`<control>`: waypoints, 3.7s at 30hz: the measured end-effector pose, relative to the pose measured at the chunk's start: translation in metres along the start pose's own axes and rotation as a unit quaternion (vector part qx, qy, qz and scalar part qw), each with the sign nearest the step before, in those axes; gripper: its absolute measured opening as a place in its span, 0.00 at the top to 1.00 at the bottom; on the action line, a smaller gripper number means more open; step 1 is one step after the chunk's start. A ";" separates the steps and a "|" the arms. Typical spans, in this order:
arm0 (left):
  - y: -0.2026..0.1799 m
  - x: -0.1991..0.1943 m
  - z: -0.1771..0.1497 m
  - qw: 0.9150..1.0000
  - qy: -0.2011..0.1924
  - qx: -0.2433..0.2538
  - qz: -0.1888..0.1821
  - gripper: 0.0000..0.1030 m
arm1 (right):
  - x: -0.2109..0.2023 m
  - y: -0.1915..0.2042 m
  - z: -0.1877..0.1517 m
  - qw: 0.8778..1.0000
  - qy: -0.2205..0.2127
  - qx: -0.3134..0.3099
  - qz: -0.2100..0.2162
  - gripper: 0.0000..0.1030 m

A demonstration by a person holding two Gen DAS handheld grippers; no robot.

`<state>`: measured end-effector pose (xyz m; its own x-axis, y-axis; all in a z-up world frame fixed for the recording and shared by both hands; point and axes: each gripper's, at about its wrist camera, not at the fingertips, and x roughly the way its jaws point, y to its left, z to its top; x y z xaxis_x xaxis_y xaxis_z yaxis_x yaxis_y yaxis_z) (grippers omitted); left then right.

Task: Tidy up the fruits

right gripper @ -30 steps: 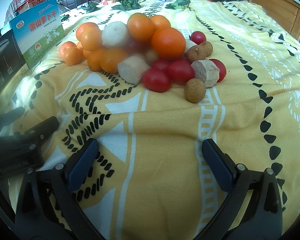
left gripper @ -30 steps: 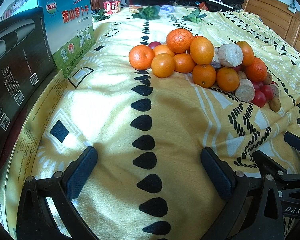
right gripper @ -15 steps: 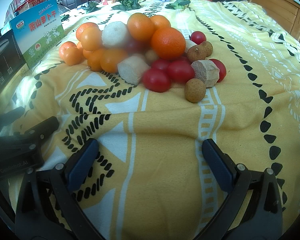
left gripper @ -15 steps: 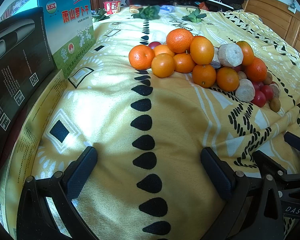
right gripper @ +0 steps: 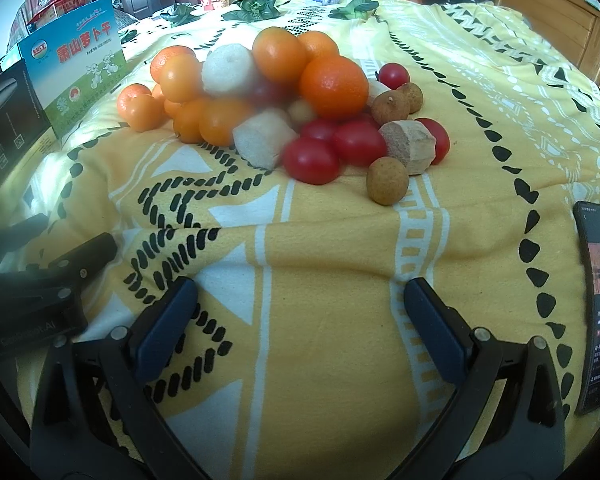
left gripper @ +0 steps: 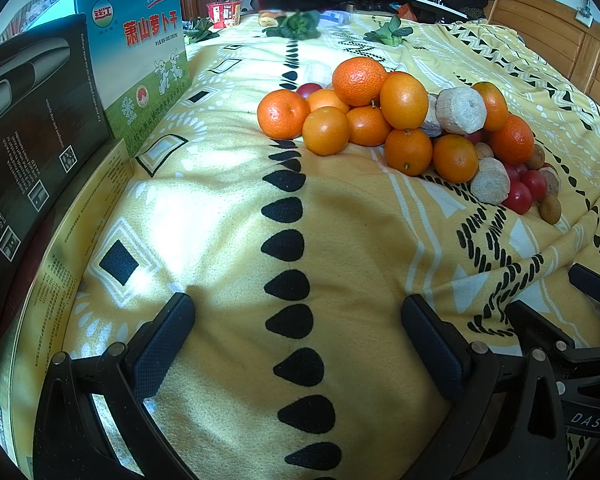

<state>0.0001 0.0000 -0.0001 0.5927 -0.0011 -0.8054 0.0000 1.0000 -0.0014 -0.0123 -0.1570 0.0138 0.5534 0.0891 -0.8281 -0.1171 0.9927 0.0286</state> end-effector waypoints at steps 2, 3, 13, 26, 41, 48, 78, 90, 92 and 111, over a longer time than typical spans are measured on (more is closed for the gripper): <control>0.000 0.000 0.000 1.000 0.000 0.000 0.000 0.00 | 0.000 0.001 0.000 1.000 0.000 0.000 0.000 0.00; 0.000 0.000 0.000 1.000 0.000 0.000 0.000 0.00 | 0.000 0.000 0.000 1.000 0.000 0.000 0.000 0.00; 0.000 0.000 0.000 1.000 0.000 0.000 0.000 0.00 | 0.000 0.001 0.000 1.000 0.000 0.000 -0.001 0.00; 0.004 0.004 -0.004 1.000 0.000 0.000 0.000 0.00 | 0.000 0.001 0.000 1.000 -0.001 0.000 0.000 0.00; -0.004 0.002 0.003 1.000 0.006 0.006 0.010 0.00 | 0.000 0.001 -0.001 1.000 0.000 0.000 -0.001 0.00; 0.000 0.004 0.004 1.000 0.002 -0.002 -0.001 0.00 | 0.001 0.004 0.000 1.000 0.001 -0.006 -0.010 0.00; 0.004 0.008 0.005 1.000 0.003 -0.005 -0.010 0.00 | 0.005 0.000 0.002 1.000 -0.001 0.004 0.007 0.00; 0.005 0.006 0.007 1.000 0.015 0.001 -0.021 0.00 | 0.005 -0.001 0.003 1.000 -0.003 0.008 0.014 0.00; 0.009 0.003 0.011 0.999 0.025 0.006 -0.040 0.03 | 0.004 -0.003 0.002 1.000 -0.005 0.010 0.019 0.00; 0.011 0.046 0.103 0.996 0.018 -0.008 -0.082 0.49 | -0.042 -0.040 0.005 0.992 -0.049 0.049 0.101 0.05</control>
<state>0.1107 0.0110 0.0236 0.5566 -0.1657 -0.8141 0.0826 0.9861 -0.1443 -0.0269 -0.1999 0.0506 0.6055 0.2897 -0.7412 -0.1550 0.9565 0.2472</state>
